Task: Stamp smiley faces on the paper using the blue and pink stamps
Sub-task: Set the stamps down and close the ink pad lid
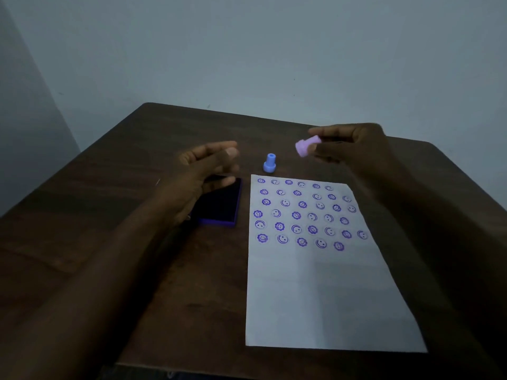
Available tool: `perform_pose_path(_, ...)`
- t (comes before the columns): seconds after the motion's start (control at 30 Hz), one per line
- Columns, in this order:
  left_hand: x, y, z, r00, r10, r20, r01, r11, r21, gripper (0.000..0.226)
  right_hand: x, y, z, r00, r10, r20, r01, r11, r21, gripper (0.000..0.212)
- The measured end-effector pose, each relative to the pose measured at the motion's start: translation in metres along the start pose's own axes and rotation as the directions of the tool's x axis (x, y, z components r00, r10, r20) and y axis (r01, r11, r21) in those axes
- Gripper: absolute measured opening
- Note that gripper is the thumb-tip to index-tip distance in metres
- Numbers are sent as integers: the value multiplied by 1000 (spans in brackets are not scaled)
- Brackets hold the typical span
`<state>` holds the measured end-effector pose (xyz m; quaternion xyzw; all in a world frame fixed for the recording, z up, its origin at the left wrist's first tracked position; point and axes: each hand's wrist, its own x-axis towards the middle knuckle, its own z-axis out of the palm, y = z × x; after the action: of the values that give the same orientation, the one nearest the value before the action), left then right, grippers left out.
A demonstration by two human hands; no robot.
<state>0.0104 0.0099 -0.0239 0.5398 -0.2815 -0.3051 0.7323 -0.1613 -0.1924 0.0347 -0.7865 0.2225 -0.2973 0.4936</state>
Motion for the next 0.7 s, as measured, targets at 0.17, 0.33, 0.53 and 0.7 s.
perform_pose_path(0.17, 6, 1, -10, 986, -39, -163, 46, 998, 40, 9, 31, 32, 8, 999, 42, 31, -29, 940, -340, 33)
perform_pose_path(0.33, 7, -2, -11, 983, -52, -178, 60, 997, 44, 9, 48, 49, 24, 999, 18, 50, 9, 870, -493, 27)
perform_pose_path(0.53, 9, -2, -10, 981, -57, -184, 67, 997, 48, 10, 58, 53, 36, 996, 33, 82, 17, 839, -545, 23)
perform_pose_path(0.7, 8, -3, -12, 980, -56, -190, 67, 996, 51, 10, 64, 56, 34, 999, 24, 47, 7, 816, -578, 22)
